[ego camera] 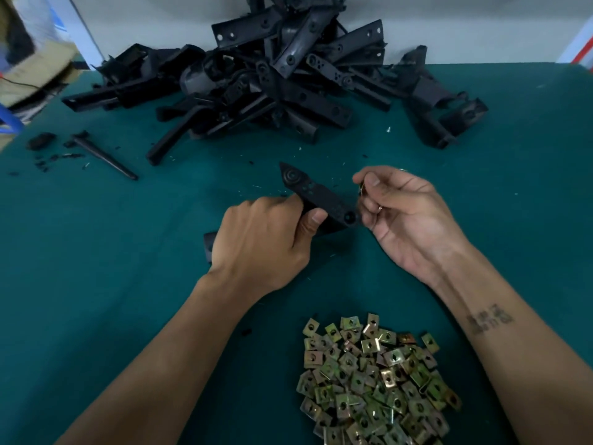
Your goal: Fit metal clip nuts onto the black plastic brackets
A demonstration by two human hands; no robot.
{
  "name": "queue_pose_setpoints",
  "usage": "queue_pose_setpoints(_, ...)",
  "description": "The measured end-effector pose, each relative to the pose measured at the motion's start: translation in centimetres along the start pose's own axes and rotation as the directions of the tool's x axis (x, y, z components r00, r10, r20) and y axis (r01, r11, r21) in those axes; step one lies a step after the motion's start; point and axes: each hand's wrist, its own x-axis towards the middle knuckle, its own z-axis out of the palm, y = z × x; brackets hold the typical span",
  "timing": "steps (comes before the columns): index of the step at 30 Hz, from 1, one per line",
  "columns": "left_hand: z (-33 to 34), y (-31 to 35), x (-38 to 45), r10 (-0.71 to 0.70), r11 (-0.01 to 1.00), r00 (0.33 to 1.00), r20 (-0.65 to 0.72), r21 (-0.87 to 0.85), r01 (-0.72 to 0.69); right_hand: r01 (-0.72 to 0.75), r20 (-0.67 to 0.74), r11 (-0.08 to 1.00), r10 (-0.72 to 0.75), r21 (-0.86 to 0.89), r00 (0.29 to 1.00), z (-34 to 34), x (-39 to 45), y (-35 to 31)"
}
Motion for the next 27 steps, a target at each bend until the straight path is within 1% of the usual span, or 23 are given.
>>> queue_pose_setpoints(3,0.0,0.05,-0.02,-0.012,1.0,1.0,0.003,0.011,0.012,-0.007,-0.01,1.0,0.007,-0.01,1.0,-0.01,-0.16,0.0)
queue_pose_setpoints(6,-0.04,0.03,-0.03,-0.01,1.0,1.0,0.007,0.016,0.01,0.019,-0.031,1.0,-0.019,-0.008,0.999,0.06,-0.25,0.04)
queue_pose_setpoints(11,0.05,-0.02,-0.01,-0.006,1.0,1.0,0.02,0.007,0.006,0.093,-0.018,0.989,-0.095,-0.114,0.995,0.15,-0.47,0.31)
queue_pose_setpoints(14,0.08,-0.04,-0.02,0.0,1.0,1.0,0.023,-0.017,0.0,0.111,-0.013,0.987,-0.113,-0.119,0.994,0.11,-0.48,0.36)
queue_pose_setpoints(19,0.08,-0.1,-0.1,0.009,1.0,1.0,0.015,-0.02,-0.009,0.116,0.009,0.99,-0.115,-0.082,0.993,0.31,-0.67,0.37)
queue_pose_setpoints(22,0.15,-0.01,-0.07,0.011,1.0,1.0,0.01,-0.013,-0.011,0.111,0.034,0.987,-0.108,-0.114,0.994,0.45,-0.8,0.37)
queue_pose_setpoints(27,0.09,0.01,0.0,-0.001,1.0,1.0,0.001,-0.031,0.001,0.108,-0.014,0.985,-0.111,-0.131,0.994,0.6,-0.83,0.5)
